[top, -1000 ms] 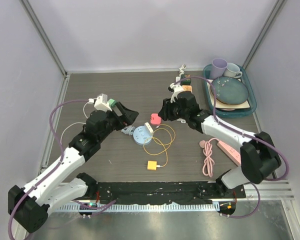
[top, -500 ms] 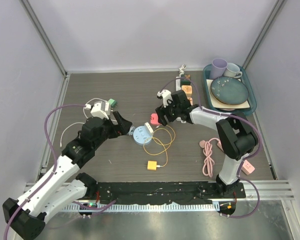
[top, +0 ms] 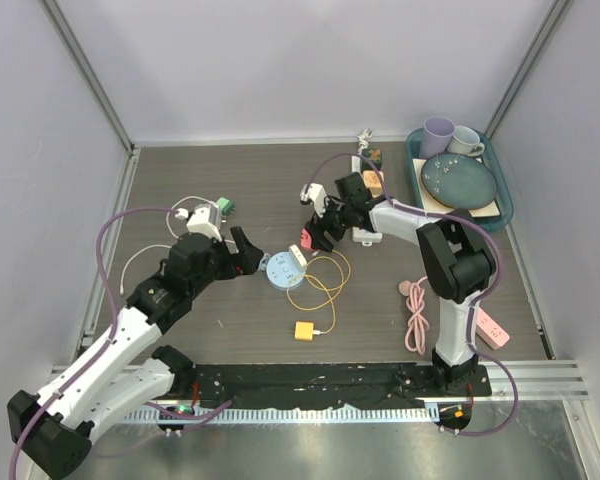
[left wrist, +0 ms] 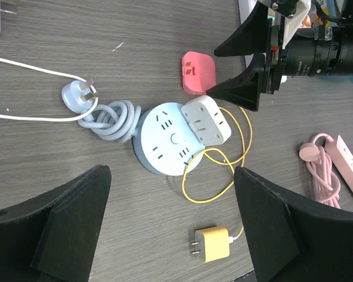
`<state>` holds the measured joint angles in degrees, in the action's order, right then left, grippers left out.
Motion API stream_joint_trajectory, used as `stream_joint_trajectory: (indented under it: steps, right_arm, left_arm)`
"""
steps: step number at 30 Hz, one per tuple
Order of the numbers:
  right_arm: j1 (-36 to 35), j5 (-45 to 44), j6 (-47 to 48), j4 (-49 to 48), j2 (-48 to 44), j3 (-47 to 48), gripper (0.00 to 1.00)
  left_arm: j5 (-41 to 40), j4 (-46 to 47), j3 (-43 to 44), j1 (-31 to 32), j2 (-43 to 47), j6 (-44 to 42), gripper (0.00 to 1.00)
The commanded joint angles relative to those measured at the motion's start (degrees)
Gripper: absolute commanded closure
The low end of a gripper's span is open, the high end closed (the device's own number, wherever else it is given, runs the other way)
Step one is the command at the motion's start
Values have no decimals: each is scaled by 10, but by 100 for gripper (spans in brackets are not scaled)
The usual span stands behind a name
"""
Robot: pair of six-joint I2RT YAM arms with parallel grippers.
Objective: Insert the plug
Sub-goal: Pick up the plug from the center of the board.
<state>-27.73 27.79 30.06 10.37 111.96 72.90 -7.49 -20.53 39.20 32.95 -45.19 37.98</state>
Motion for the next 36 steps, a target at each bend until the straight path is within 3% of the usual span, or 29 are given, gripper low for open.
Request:
stream_joint_trajectory:
  steps: [1, 12, 16, 18, 19, 25, 31, 36]
  right_arm:
    - [-5, 20, 46, 24, 22, 36, 21]
    - [-26, -21, 56, 32, 50, 50, 25]
    - [-26, -40, 53, 32, 41, 49, 35]
    - [-26, -44, 47, 32, 27, 47, 43]
    - [-26, -45, 44, 31, 20, 46, 60]
    - [-26, -64, 15, 31, -47, 34, 82]
    - [-26, -89, -18, 29, -141, 8, 89]
    - [-36, -72, -62, 23, -223, -26, 90]
  left_arm:
    - [-2, 9, 25, 1, -11, -15, 10]
    - [3, 20, 21, 1, -27, -11, 10]
    - [5, 19, 22, 1, -27, -7, 10]
    - [5, 20, 23, 1, -25, -4, 10]
    - [6, 21, 23, 1, -24, -1, 10]
    - [14, 37, 30, 1, -22, 16, 10]
    - [32, 60, 54, 1, -40, 29, 10]
    - [68, 100, 86, 2, -80, 39, 10]
